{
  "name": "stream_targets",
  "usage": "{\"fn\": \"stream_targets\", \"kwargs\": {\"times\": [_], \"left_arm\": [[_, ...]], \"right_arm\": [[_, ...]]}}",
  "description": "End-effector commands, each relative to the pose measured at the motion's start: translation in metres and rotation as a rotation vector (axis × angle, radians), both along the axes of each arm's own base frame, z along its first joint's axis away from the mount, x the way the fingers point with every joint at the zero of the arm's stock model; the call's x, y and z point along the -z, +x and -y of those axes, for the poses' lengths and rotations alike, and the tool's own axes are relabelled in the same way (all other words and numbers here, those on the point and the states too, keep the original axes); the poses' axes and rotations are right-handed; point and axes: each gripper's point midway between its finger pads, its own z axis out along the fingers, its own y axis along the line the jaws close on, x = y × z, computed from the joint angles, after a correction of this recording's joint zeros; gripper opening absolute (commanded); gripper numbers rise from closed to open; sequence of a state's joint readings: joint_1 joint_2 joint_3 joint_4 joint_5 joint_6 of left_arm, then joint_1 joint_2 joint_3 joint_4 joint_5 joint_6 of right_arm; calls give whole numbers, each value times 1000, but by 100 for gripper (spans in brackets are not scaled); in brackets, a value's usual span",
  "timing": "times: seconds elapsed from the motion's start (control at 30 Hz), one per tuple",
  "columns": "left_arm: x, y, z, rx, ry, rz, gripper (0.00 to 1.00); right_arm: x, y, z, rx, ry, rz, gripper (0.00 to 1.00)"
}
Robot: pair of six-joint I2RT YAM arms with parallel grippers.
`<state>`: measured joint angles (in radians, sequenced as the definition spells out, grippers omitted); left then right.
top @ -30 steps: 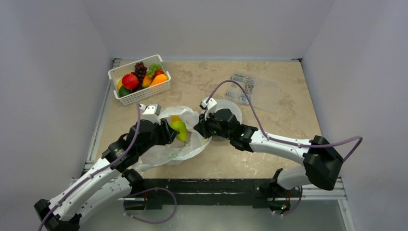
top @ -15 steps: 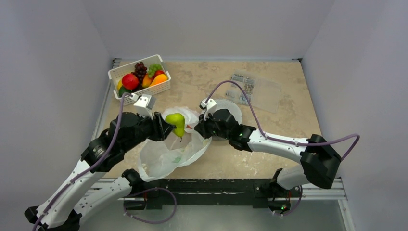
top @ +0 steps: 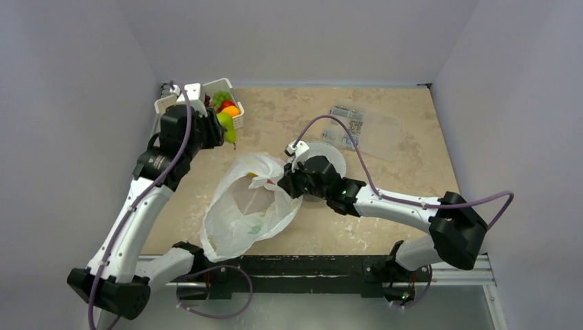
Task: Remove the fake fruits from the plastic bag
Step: Place the fake fruit in the bin.
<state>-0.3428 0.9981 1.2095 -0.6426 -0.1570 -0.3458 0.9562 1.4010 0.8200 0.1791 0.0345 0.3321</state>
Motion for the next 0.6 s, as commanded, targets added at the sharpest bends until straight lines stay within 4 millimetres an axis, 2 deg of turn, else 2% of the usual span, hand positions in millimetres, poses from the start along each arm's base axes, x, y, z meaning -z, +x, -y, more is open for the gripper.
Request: {"fn": "stream_targets", "kwargs": {"times": [0.0, 0.1, 0.27, 0.4, 0.53, 0.57], "left_arm": [[-33, 56, -25, -134, -36, 159, 0], [-27, 98, -43, -226, -9, 200, 0], [6, 164, -69, -298, 103, 123, 0], [29, 203, -87, -335, 125, 46, 0], [50, 230, -101, -352, 157, -26, 0], [63, 237, -103, -362, 171, -61, 0]], "right_arm": [[-14, 2, -4, -6, 29, 31, 0], [-13, 1, -5, -10, 38, 29, 0], [-17, 0, -2, -8, 46, 37, 0], [-24, -2, 0, -16, 49, 46, 0], [-25, -2, 5, -6, 46, 56, 0], [-26, -3, 5, -6, 44, 56, 0]]}}
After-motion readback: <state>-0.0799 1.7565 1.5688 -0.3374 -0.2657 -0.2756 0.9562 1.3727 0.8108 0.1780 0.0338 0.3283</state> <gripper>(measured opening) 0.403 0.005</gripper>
